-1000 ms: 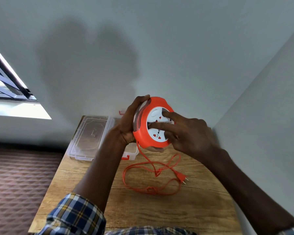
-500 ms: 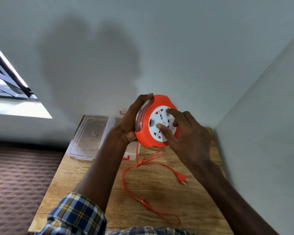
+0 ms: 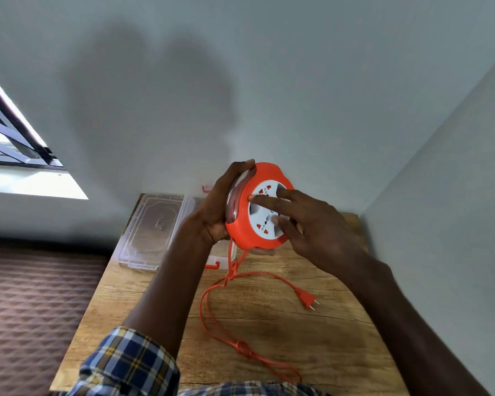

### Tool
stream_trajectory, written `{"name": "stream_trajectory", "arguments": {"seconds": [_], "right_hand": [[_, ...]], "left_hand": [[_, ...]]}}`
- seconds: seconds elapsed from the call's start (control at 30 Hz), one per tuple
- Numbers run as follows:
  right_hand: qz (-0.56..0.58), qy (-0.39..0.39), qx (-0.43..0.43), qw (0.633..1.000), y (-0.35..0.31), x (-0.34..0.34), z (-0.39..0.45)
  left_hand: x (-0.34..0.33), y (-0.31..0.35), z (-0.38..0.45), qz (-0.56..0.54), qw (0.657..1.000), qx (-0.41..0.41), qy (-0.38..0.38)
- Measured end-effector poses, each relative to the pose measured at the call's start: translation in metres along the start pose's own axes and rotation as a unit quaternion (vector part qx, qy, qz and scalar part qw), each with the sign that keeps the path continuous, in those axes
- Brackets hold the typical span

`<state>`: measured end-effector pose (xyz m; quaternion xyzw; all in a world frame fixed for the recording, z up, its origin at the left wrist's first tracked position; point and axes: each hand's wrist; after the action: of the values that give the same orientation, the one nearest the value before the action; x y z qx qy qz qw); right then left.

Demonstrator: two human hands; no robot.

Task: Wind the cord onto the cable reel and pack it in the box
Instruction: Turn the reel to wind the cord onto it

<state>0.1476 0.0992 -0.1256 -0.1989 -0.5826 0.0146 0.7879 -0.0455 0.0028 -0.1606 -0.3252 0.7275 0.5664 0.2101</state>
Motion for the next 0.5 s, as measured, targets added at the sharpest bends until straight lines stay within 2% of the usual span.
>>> {"name": "stream_trajectory", "arguments": {"seconds": [0.13, 0.23, 0.5], "right_hand": [[-0.037, -0.045, 0.054, 0.997, 0.008, 0.013, 0.005], [-0.047, -0.036, 0.08, 0.995, 0.014, 0.018, 0.004], [-0.114, -0.029, 0.052, 0.992, 0.004, -0.001, 0.003]], "left_hand": [[0.002, -0.001, -0.003, -0.006, 1.0, 0.012, -0.011], [0.003, -0.001, -0.003, -0.021, 1.0, 0.009, -0.016], [0.003, -0.002, -0.001, 0.008, 0.999, 0.025, 0.031]]}}
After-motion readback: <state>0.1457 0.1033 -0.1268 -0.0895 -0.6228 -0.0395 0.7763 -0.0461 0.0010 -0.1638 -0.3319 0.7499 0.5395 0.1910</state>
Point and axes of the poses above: each hand's wrist, its own z-axis towards the middle knuckle, its own x-axis out of the back of the hand, y = z × x
